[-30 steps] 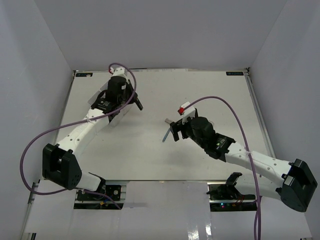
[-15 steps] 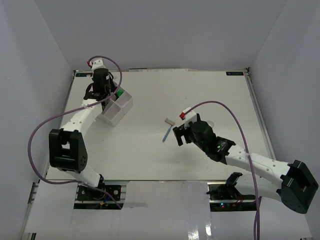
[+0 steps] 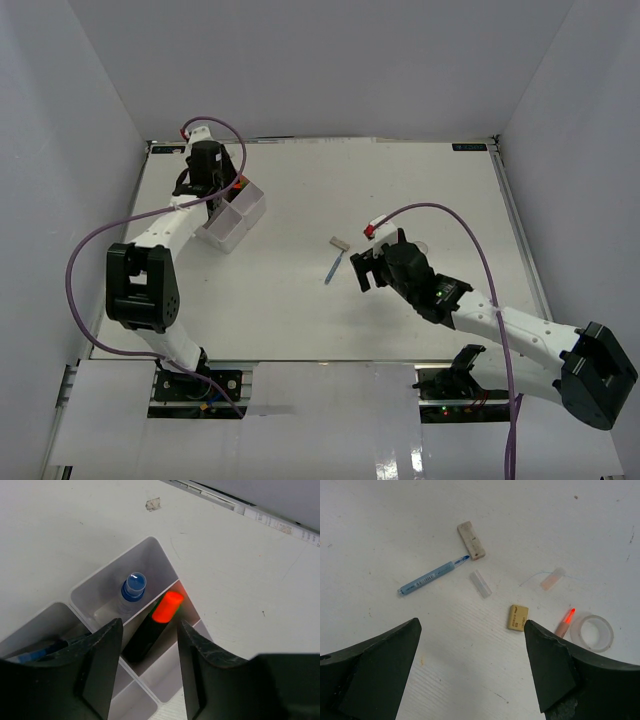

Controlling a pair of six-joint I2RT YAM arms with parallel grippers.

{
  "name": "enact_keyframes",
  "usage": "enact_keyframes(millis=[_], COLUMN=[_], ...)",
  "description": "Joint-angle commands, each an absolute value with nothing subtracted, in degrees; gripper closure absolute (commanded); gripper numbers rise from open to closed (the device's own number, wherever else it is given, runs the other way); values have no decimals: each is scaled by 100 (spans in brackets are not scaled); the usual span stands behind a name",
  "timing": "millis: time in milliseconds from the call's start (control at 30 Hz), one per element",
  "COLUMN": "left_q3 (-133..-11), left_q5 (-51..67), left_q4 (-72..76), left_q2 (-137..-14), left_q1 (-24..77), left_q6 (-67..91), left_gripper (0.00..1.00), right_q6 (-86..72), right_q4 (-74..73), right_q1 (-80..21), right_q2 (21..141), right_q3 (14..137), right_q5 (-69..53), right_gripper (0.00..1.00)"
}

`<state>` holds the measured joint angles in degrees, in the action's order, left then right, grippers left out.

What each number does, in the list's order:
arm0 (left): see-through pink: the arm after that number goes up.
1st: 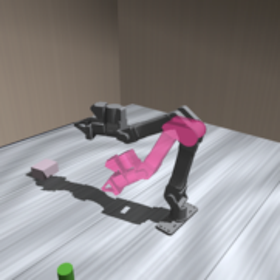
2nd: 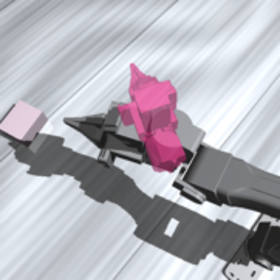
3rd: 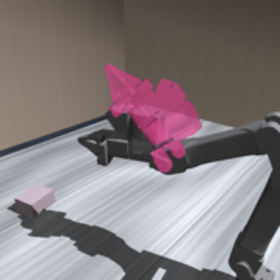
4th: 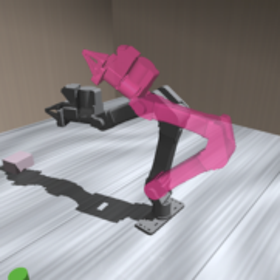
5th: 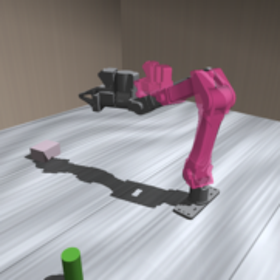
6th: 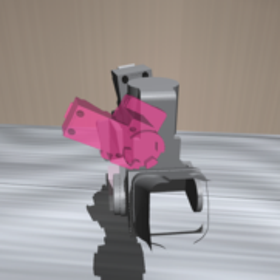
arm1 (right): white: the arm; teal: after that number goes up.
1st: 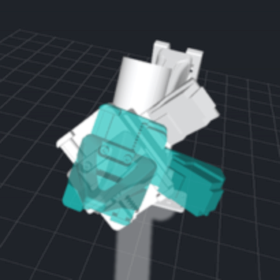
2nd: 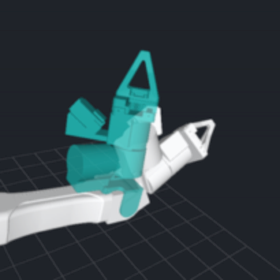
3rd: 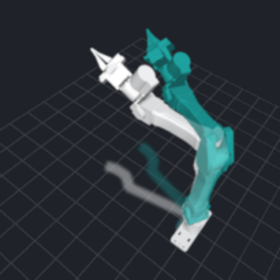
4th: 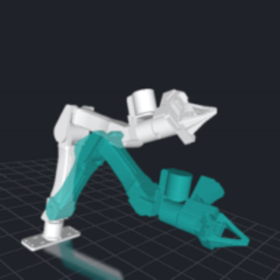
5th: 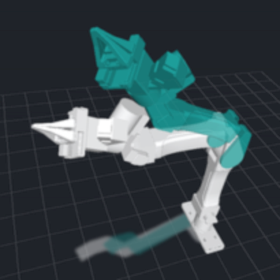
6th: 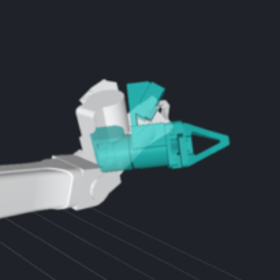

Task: Sort the stationery into containers
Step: Place the pen in the storage box, then pick up the stationery from the center of the board.

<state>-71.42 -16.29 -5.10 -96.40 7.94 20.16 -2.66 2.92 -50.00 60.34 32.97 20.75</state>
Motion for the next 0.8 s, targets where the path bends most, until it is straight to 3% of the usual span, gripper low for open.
enact_keyframes(millis=[0, 133, 367, 433, 667, 767], left_q3=[-7287, -7102, -6487, -6224, -4318, -4193], left_q5=[-1573, -1284, 233, 438, 1080, 1248], left_q4=[-650, -896, -1511, -1582, -1362, -1397], left_q2=[-9238, -8808, -7298, -6954, -5477, -5239], left_q1=[773, 773, 782, 782, 782, 782], left_q6=[1986, 2100, 1926, 1837, 1600, 1670], left_gripper=[39, 26, 4, 2, 2, 2], right_q6=[-343, -518, -1282, -1414, -1485, -1512], right_q4=[273, -191, -957, -1098, -1151, -1143], right_q1=[-4913, -4650, -3018, -2674, -1566, -1477], right_q2=[5897, 5933, 6178, 6397, 7329, 7760], right_q3=[3287, 3515, 3814, 3911, 4174, 4403], right_q5=[2285, 2662, 2654, 2401, 1846, 1846], right_gripper=[10, 9, 2, 0, 24, 35])
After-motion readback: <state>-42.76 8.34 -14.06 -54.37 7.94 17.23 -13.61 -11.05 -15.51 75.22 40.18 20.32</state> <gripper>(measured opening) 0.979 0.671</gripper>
